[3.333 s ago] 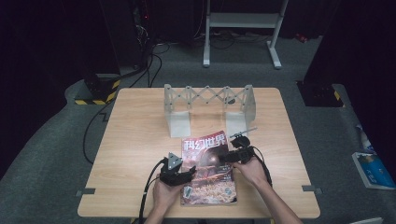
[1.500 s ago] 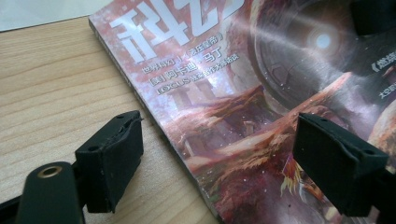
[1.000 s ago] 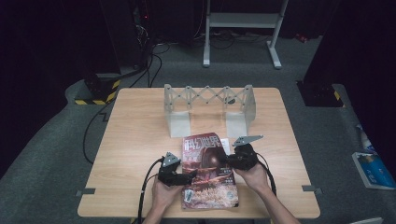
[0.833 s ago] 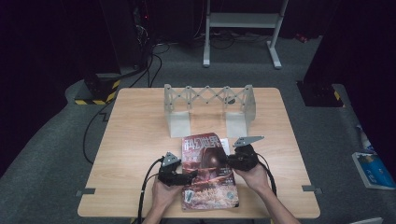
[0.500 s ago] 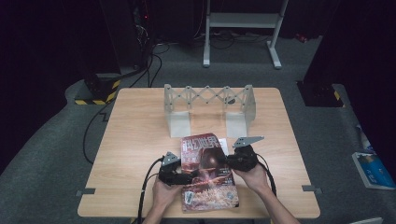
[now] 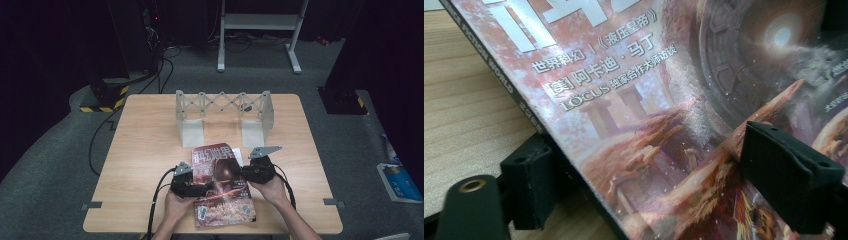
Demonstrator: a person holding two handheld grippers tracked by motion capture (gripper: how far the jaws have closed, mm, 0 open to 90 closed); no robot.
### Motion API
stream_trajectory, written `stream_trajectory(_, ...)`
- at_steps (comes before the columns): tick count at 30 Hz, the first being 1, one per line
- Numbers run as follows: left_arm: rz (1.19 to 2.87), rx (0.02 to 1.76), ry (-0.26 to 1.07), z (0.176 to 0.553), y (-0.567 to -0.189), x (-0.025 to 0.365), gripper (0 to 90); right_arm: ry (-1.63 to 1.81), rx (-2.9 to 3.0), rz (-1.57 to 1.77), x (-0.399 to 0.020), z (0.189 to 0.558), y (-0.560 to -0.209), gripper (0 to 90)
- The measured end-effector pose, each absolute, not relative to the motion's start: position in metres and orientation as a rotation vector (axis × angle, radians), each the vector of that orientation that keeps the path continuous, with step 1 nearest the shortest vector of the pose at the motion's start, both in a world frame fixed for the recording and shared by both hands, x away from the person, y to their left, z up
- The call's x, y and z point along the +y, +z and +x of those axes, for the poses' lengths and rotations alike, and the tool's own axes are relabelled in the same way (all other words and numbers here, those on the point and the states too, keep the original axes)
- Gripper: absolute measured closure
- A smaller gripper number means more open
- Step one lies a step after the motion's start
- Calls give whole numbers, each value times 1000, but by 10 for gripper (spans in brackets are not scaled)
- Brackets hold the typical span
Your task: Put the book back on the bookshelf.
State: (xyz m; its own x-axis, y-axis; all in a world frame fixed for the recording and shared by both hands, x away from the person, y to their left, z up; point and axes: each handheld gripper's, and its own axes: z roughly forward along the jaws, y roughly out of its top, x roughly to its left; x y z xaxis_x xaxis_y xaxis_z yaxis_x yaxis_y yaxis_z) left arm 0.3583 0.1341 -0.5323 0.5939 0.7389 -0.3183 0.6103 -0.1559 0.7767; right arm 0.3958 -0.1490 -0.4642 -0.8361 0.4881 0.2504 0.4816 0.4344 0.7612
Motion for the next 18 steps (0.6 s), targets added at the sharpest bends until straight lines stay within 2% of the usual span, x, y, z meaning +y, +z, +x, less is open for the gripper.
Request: stream_trajectory(18,1849,1115,174,357,-532,138,421,1261,2644,993,-152,402,-490,874)
